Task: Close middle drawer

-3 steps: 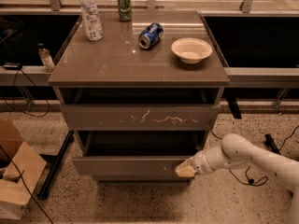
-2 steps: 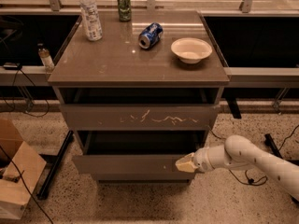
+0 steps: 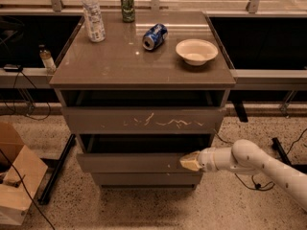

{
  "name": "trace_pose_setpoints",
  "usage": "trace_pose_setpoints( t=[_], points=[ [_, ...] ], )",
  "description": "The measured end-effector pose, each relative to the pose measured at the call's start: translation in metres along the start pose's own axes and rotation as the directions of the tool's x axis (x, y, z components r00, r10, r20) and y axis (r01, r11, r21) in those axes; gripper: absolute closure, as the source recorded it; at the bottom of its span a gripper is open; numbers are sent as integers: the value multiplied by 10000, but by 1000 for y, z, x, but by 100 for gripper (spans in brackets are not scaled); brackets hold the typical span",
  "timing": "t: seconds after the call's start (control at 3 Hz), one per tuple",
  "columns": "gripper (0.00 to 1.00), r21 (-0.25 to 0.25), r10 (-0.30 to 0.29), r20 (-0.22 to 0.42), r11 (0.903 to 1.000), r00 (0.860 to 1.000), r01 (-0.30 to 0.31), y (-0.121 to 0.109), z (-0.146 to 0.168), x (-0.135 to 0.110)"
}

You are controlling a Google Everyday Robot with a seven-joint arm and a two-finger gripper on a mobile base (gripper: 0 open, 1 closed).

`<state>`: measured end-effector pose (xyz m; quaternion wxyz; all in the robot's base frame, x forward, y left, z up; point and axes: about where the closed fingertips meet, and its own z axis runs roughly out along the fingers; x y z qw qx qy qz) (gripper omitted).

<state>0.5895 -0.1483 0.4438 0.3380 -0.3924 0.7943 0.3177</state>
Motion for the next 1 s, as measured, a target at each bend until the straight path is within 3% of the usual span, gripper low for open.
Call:
trace_pose_setpoints(
  t=[0.33,0.67,1.0],
  points=[
    [15,215,-110,457,9997,9989,100,-8,4,-8],
    [0,246,-124,562,9996,9983,111,-8,5,-8],
    [0,245,-124,562,9996,9983,111,-8,5,-8]
  ],
)
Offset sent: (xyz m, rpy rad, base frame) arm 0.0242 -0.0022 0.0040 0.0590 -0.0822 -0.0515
